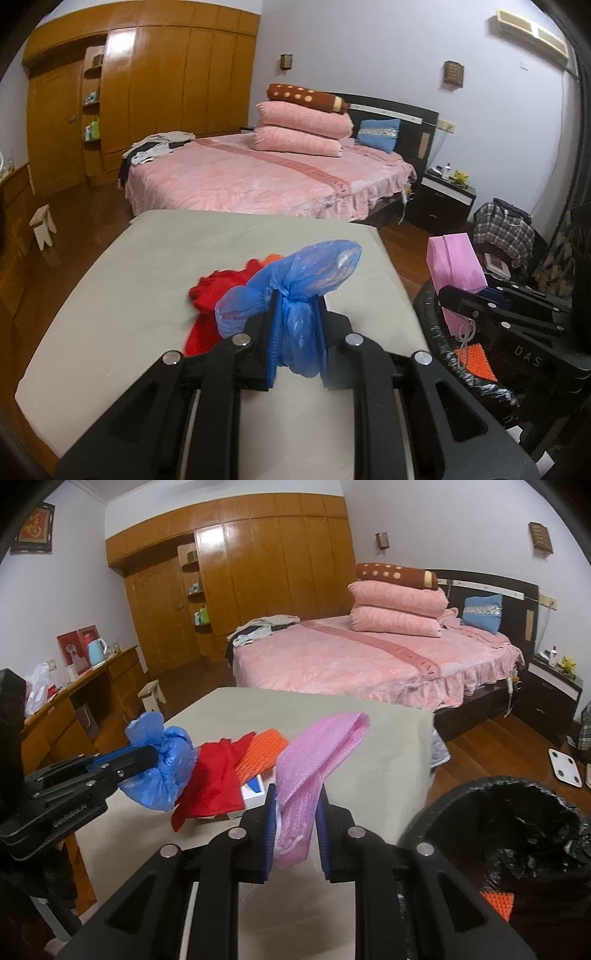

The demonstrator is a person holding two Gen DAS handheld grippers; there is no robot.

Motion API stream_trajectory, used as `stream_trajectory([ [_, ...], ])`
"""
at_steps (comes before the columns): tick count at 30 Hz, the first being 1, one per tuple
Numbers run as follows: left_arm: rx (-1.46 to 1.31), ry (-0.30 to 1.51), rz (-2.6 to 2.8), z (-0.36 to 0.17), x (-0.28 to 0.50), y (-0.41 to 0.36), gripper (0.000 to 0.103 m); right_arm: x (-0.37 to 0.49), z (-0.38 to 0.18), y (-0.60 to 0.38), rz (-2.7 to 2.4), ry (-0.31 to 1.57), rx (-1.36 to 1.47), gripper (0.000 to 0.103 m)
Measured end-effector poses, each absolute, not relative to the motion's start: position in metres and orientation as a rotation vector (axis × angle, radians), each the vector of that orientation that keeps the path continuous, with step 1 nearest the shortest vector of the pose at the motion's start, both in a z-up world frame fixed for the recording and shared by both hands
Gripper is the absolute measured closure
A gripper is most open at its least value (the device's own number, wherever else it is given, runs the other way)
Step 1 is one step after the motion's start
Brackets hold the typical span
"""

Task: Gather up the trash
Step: 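Carry the pink cloth and blue bag over the bin with both grippers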

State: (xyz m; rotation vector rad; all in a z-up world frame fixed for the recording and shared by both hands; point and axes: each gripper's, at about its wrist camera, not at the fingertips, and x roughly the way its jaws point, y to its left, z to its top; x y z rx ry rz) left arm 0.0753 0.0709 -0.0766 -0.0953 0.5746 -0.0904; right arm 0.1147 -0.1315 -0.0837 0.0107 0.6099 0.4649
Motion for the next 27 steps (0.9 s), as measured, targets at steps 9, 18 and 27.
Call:
stream_trajectory([
  [9,-0.061,0.548,-0.216,-0.068,0.082,0.019,0.087,0.109,-0.075,-0.188,0.337,0.589,0.032,0.084],
  [18,-0.022,0.545,-0.370,-0.069,0.092,-0.045,0.087,0.104,-0.076,-0.251,0.194,0.588,0.040,0.084],
  [27,-0.019,0.561,-0.524,-0.073,0.113,-0.114,0.087,0.096,-0.079,-0.303,0.076,0.591,0.052,0.084],
])
